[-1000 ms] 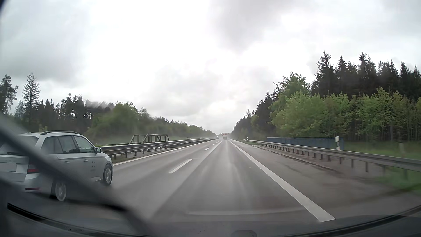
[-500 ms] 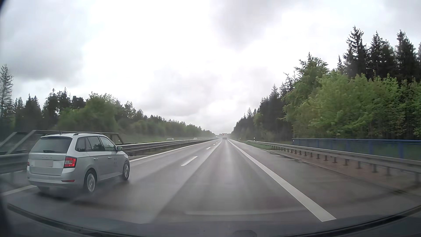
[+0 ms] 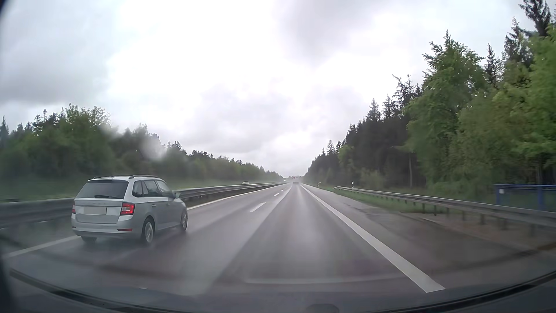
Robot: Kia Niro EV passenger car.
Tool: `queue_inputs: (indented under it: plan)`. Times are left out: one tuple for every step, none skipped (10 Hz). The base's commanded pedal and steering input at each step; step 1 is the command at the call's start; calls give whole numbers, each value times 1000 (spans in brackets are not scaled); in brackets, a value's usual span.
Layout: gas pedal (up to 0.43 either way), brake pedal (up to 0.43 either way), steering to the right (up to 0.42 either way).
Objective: Follow the waypoints while adhering to traffic rules and regulations
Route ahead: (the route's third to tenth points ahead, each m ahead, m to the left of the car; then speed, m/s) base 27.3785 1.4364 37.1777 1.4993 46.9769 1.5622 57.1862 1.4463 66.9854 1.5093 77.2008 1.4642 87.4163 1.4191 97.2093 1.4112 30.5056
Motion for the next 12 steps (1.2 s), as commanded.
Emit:
queue_inputs:
  plan:
    - [280, 0, 1]
    - [280, 0, 1]
    - [280, 0, 1]
    - [280, 0, 1]
    - [280, 0, 0]
    - [268, 0, 0]
    - [268, 0, 0]
    - [311, 0, -1]
    - [350, 0, -1]
    - [358, 0, -1]
    - [358, 0, -1]
    - [358, 0, -1]
